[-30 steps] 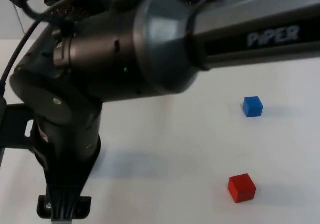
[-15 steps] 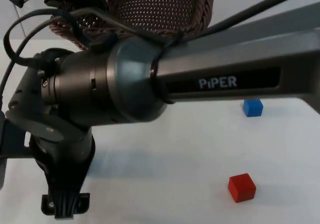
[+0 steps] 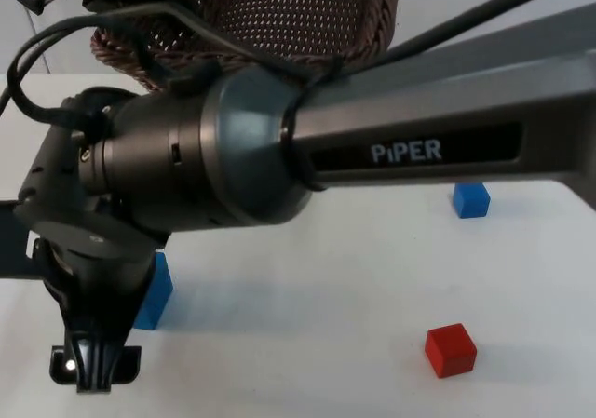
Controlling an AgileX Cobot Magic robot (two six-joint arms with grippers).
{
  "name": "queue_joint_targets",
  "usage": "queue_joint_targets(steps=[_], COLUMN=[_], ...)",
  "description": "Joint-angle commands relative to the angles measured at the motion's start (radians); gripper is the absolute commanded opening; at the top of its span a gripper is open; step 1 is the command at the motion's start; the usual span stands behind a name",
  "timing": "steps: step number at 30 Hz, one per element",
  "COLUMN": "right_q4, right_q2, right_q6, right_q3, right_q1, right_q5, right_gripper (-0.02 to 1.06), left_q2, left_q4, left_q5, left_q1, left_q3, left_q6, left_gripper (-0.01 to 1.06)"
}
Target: Pick up the basket with the left hand and place the largest block into the basket with the right hand.
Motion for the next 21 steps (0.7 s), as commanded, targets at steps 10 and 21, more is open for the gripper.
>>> queue_joint_targets(steps=[10,21], right_q4=[-0.002,0.003], right_q2=[0.016,0.088], right_q6=[0.011,0.016], right_q3=[-0.005,-0.005], right_q1=[-0.046,-0.046], right_q5=[-0.032,-0.031], right_gripper=[1.05,0.96], left_q2=[-0.015,-0.015], left_q4=[-0.029,-0.027], left_q5=[-0.01,-0.012], left_q1=[0.001,0.001], left_q3=[-0.002,-0.002], left_q6=[-0.006,-0.006], left_gripper=[0.0,0.0])
